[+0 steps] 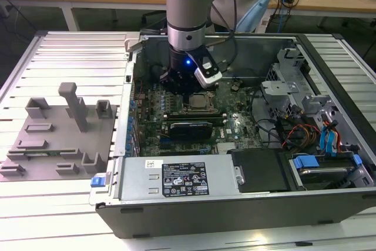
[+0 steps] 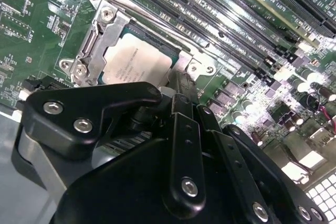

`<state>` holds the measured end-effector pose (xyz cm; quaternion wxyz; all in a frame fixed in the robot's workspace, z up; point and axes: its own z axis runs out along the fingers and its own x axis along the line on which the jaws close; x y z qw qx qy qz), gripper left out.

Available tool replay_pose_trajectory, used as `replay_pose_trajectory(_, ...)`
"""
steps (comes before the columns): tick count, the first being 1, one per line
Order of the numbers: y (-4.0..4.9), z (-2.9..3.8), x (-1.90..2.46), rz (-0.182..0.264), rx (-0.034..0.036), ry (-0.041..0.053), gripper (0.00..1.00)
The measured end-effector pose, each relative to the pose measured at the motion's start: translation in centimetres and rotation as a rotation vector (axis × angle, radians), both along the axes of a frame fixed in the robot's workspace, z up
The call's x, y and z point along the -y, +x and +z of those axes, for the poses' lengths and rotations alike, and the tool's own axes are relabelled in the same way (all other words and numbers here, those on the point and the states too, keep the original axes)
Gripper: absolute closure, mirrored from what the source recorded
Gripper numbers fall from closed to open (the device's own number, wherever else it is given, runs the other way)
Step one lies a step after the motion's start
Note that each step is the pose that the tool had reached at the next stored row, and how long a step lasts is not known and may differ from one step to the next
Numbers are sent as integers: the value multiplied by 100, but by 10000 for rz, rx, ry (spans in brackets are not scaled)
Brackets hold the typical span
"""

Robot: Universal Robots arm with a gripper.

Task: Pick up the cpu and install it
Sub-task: 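Close the cpu cover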

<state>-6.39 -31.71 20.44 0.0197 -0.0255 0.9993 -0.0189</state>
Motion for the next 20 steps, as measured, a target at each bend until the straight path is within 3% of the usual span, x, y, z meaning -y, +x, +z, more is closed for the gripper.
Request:
replay_pose_trajectory(6, -1, -16, 50, 8, -2, -1, 89)
replay_pose_trajectory(10, -1, -13, 53, 9, 1, 3, 89)
replay_pose_trajectory(20, -6, 71, 58, 9, 13, 1, 89)
